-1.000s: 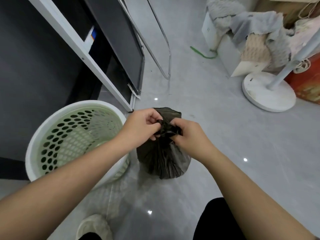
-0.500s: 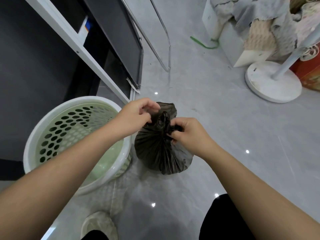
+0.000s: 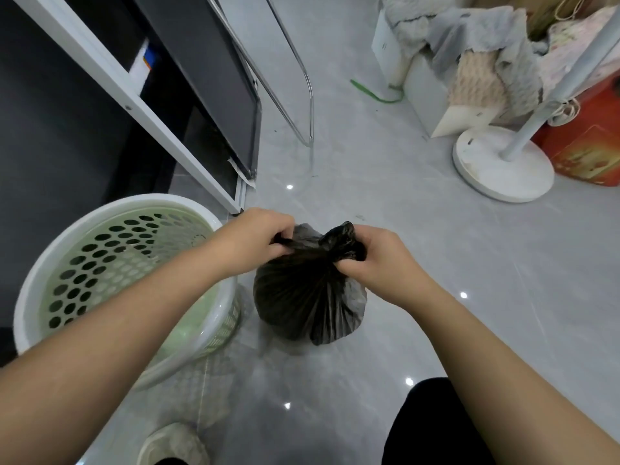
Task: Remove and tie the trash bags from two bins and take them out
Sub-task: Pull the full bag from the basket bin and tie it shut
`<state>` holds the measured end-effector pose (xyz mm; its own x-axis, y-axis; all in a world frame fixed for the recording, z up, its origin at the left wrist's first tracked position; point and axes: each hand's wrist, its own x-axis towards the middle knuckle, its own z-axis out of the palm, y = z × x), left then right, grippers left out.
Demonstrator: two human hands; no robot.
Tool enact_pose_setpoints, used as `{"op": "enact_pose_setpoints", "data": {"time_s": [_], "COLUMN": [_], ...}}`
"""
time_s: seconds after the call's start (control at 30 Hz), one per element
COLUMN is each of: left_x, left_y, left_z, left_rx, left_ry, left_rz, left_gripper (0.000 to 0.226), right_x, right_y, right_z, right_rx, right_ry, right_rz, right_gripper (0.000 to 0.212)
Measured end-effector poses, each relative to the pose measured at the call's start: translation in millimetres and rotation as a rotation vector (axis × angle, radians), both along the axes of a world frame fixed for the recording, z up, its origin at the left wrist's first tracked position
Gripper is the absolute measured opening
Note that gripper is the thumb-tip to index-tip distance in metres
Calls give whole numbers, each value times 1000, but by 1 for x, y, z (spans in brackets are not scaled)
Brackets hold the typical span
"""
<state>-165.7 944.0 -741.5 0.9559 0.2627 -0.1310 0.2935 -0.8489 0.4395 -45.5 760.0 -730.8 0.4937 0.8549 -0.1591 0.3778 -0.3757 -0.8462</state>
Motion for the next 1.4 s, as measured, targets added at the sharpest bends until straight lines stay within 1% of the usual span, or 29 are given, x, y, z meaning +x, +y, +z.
{"op": "enact_pose_setpoints", "data": {"time_s": [0.07,0.13,0.23,0.3,0.4,0.47,0.5,0.57,0.6,0.63,0.67,0.7,0.73,0.8,0.87,0.97,1.03,1.1,1.17,1.27,1.33,1.4], "left_x": [-1,0,6,10,11,7,4,-3,-7,-9,-10,-10,-10,-9,-9,-6,-2,1,2,1,-5,-15], "left_y": [-5,-14,-25,-31,-34,-34,-33,-30,-29,-28,-27,-26,-24,-20,-21,-29,-34,-38,-39,-35,-27,-21], "left_z": [5,10,17,22,21,19,16,10,7,3,0,-2,-4,-2,3,10,13,16,17,15,8,2], "left_rx": [-144,-305,-499,-549,-566,-537,-488,-330,-241,-163,-105,-79,-80,-181,-367,-597,-677,-718,-755,-807,-764,-612], "left_ry": [-30,-77,-121,-146,-174,-157,-112,83,193,269,306,306,287,235,151,10,-57,-91,-103,-128,-154,-111], "left_rz": [91,146,163,143,153,172,164,118,91,70,70,98,142,253,331,320,306,312,327,365,431,413], "left_gripper": [23,23,19,15,16,19,28,52,52,40,21,13,16,14,12,14,14,19,20,18,19,23], "right_x": [3,3,-2,-8,-10,-7,-7,-6,-6,-6,-6,-5,-5,-2,-3,-6,-10,-15,-17,-17,-14,-11], "right_y": [0,1,5,8,9,8,7,7,7,7,7,7,6,5,6,11,14,16,18,19,18,18], "right_z": [-4,-7,-7,-5,-6,-9,-10,-10,-10,-10,-9,-9,-10,-11,-11,-16,-19,-21,-23,-21,-21,-21], "right_rx": [-27,-43,-27,-38,-83,-97,-101,-103,-99,-93,-89,-87,-85,-91,-99,-63,-40,-49,-73,-59,-47,-28], "right_ry": [-30,-41,14,58,109,120,126,135,139,147,156,163,172,204,238,248,269,308,326,362,383,362], "right_rz": [-65,-99,-55,3,-8,-45,-51,-40,-34,-29,-25,-24,-22,-16,-10,-12,11,48,69,16,-38,-76], "right_gripper": [17,13,29,29,34,29,24,17,19,23,27,31,32,28,22,18,26,29,23,24,21,21]}}
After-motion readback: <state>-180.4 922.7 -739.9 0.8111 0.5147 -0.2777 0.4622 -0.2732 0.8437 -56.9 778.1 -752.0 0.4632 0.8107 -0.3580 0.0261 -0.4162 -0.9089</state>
